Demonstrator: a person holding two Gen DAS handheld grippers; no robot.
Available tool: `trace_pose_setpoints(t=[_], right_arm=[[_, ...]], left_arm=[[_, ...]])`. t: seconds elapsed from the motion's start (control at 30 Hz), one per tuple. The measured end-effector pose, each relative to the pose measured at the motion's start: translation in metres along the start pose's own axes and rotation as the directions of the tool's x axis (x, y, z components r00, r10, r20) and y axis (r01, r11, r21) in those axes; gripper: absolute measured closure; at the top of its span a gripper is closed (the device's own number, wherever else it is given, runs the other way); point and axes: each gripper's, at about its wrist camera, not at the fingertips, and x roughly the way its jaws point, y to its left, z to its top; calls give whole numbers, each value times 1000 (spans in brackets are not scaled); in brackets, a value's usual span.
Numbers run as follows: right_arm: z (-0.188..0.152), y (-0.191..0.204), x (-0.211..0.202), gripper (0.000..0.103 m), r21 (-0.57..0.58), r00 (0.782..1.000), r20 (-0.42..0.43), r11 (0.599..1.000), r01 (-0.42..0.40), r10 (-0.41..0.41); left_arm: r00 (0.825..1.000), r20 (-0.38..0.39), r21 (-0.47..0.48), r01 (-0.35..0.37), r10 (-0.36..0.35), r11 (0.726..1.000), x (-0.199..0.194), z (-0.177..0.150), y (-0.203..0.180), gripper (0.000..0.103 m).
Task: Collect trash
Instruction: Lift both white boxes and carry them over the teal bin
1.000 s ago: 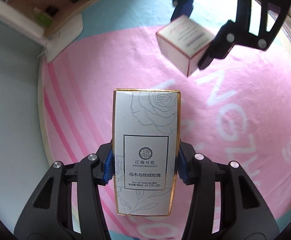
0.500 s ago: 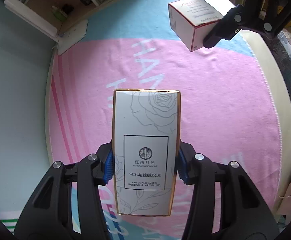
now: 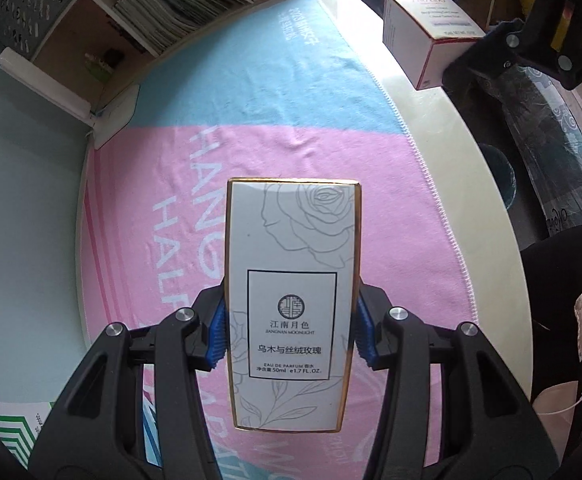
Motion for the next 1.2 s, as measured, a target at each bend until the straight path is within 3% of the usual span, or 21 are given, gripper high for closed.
trace_pose_setpoints(t=[0.23,0.57,0.93,1.2], right_arm=[[-51,-17,-24,56,87,999,8,996,34,-35],[-149,-57,-54,56,238,998,-22,970,56,-52],[-266,-86,-75,56,453,995,-85,887,89,-56],[-316,-91,-89,56,558,992,-101,822,115,-71]], left_arm=[[999,33,51,12,-13,999,-12,36,-48,56],[991,54,173,109,-120,979,-8,111,-146,56],[964,-4,353,250,-266,902,19,177,-266,56],[951,-35,452,290,-308,844,26,204,-319,56]])
